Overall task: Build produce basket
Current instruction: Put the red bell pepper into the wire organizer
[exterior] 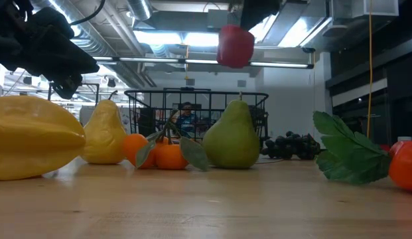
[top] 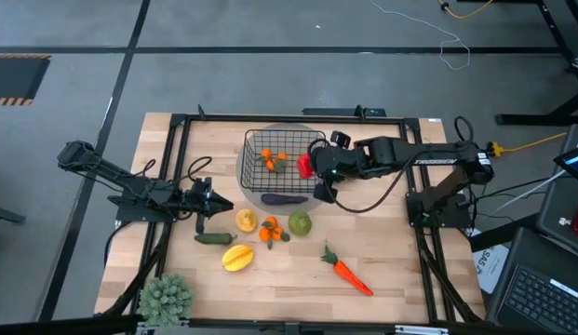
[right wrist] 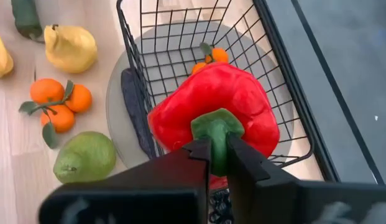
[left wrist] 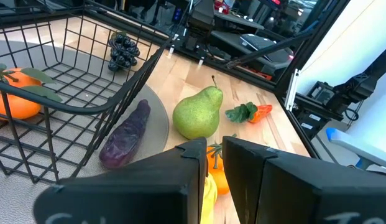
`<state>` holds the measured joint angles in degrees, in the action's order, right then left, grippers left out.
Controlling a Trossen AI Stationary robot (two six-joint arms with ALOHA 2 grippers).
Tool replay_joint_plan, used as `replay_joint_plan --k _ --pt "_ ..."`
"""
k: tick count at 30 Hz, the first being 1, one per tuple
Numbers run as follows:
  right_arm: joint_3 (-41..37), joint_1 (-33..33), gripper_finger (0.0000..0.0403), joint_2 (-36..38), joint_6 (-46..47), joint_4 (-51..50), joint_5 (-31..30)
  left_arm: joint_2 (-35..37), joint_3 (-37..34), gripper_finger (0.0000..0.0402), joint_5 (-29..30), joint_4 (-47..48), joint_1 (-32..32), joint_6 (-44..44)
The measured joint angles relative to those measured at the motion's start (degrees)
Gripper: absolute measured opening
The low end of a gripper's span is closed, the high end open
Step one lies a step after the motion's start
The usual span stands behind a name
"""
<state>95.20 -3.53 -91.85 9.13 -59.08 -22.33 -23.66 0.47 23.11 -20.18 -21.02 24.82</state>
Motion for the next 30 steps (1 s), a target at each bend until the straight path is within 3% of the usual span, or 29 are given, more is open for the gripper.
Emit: replay_joint_plan --k 30 --pt "0.0 0.0 0.0029 0.0 -1.9 1.9 -0.5 0.0 0.0 0.0041 0.0 0.0 0.0 0.0"
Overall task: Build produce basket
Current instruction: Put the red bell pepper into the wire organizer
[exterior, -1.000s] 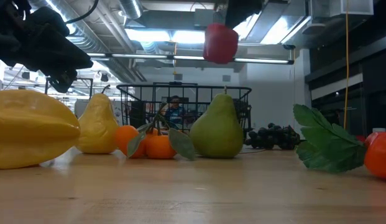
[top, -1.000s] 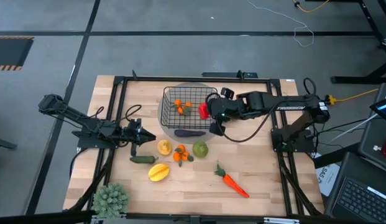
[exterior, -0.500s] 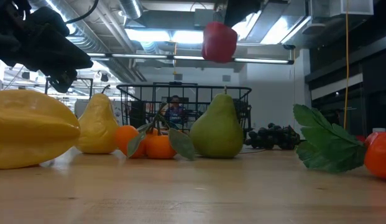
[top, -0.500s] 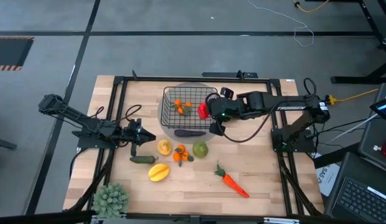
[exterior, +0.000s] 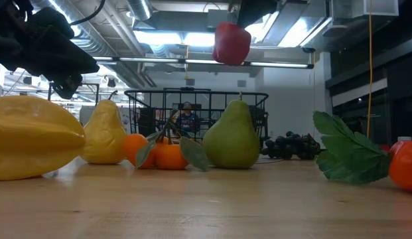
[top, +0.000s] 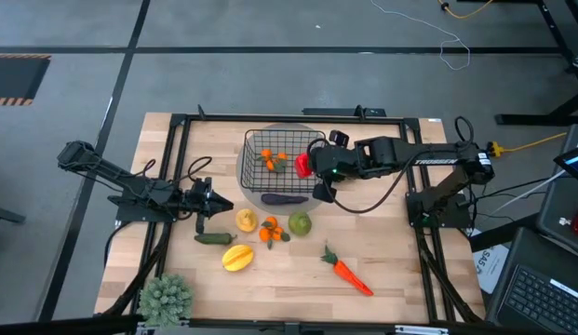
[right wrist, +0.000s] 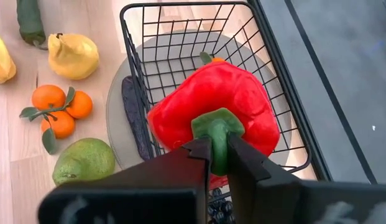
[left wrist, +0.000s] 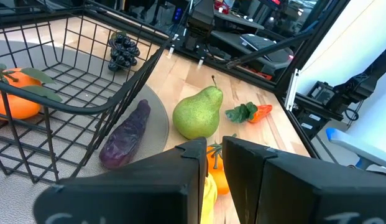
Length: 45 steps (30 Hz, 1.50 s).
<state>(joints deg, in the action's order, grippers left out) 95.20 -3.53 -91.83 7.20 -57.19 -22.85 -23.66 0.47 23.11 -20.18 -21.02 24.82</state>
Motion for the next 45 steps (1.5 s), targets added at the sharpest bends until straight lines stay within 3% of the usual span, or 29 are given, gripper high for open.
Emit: replay_joint_plan --k 38,45 --pt "0.0 0.0 0.0030 0.0 1.5 0.4 -0.2 0.0 0.0 0.0041 0.0 0.0 0.0 0.0" --pt "0.0 0.3 0.0061 0.0 -0.4 0.6 -2.1 0.0 0.0 0.0041 0.0 0.0 0.0 0.0"
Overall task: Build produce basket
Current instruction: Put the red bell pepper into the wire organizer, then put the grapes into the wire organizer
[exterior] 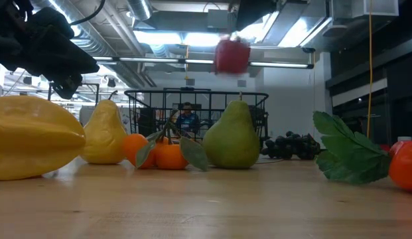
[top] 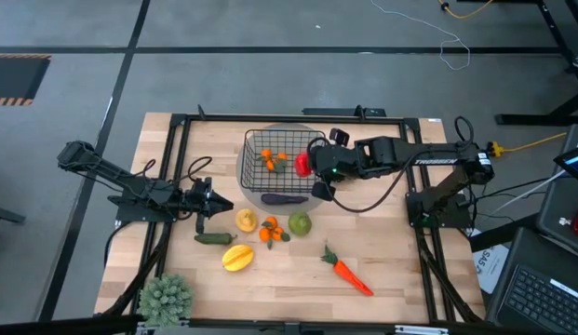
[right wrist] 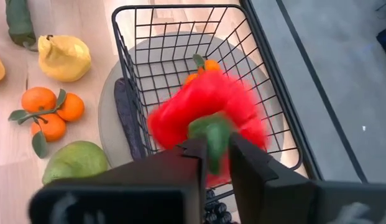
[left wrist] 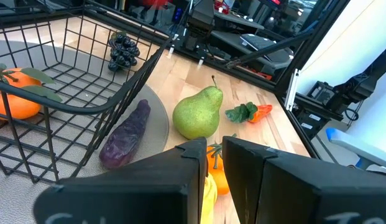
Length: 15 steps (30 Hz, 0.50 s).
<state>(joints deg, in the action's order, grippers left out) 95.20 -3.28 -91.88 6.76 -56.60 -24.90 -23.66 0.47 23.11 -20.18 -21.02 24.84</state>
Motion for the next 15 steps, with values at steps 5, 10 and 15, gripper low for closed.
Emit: replay_joint_plan --k 5,10,15 --pt "0.0 0.7 0.0102 0.0 0.1 0.1 0.3 0.0 0.0 0.0041 0.0 0.0 0.0 0.0" --pt "0.0 1.6 0.0135 0.0 0.4 0.2 0.4 0.0 0.0 0.0041 0.0 0.0 0.0 0.0" --pt "0.0 2.1 0.0141 0.0 0.4 0.1 0.4 0.0 0.0 0.0041 0.0 0.0 0.0 0.0"
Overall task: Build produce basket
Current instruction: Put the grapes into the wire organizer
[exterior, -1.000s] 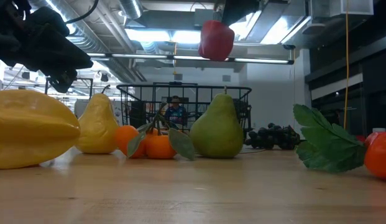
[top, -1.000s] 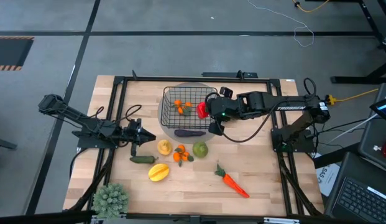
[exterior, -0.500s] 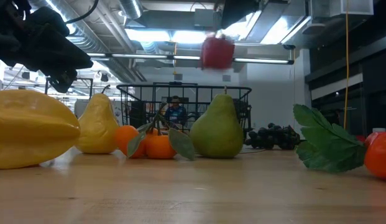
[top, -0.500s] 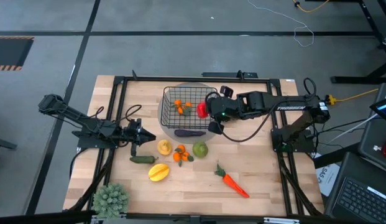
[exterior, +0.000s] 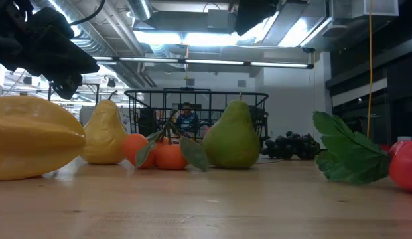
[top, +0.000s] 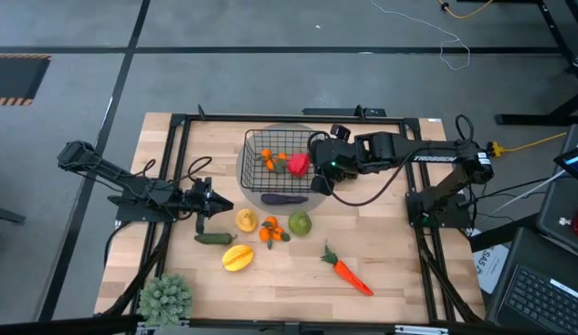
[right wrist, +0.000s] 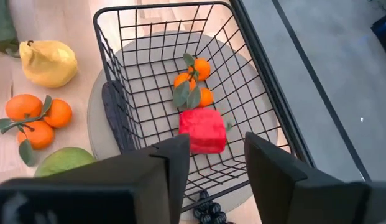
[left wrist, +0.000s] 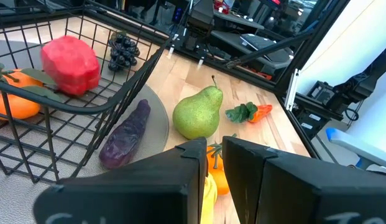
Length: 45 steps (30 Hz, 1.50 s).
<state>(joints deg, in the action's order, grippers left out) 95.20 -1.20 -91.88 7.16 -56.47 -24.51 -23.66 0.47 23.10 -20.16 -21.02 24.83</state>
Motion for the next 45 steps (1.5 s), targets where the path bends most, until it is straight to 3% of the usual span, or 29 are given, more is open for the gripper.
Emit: replay_joint_plan --k 7,15,17,25,28,32,39,45 --pt "1.7 0.3 0.0141 0.0 0.1 -9.7 -10.0 0.0 0.0 0.0041 0.0 0.0 0.0 0.0" --pt "2.2 4.0 0.0139 0.0 16.3 -33.6 -13.0 0.0 0.0 0.0041 0.0 0.0 0.0 0.0" --pt "1.0 5.7 0.0136 0.8 19.2 -32.8 -15.7 0.0 0.0 0.0041 0.0 0.0 0.0 0.0" --pt "-5.0 14.2 0.0134 5.1 19.6 -32.7 -16.5 0.0 0.0 0.0041 0.0 0.2 0.0 0.0" --pt "-8.7 17.5 0.0133 6.4 19.6 -31.2 -12.4 0.0 0.0 0.0041 0.0 0.2 0.0 0.0" --pt "-15.2 21.5 0.0133 6.4 16.8 -23.6 -0.2 0.0 0.0 0.0041 0.0 0.2 0.0 0.0" --pt "-31.0 23.4 0.0133 6.4 -6.5 1.6 18.6 0.0 0.0 0.0041 0.0 0.2 0.0 0.0" --pt "-40.8 23.5 0.0133 6.4 -15.4 13.9 21.7 0.0 0.0 0.0041 0.0 0.2 0.0 -0.1"
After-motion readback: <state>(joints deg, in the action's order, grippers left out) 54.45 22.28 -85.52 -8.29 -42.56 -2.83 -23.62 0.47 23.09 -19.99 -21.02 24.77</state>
